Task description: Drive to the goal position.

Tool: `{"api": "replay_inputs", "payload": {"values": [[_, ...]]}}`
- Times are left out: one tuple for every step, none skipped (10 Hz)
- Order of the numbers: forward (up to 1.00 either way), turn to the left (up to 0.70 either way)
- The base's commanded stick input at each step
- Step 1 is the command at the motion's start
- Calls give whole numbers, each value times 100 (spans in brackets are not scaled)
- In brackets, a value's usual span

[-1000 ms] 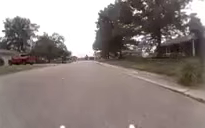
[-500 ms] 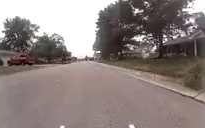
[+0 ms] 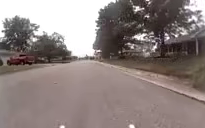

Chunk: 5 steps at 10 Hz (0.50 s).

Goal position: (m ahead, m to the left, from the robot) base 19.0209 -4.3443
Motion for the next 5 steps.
{"api": "replay_inputs", "payload": {"values": [[50,0],[50,0],[50,0],[50,0],[50,0]]}}
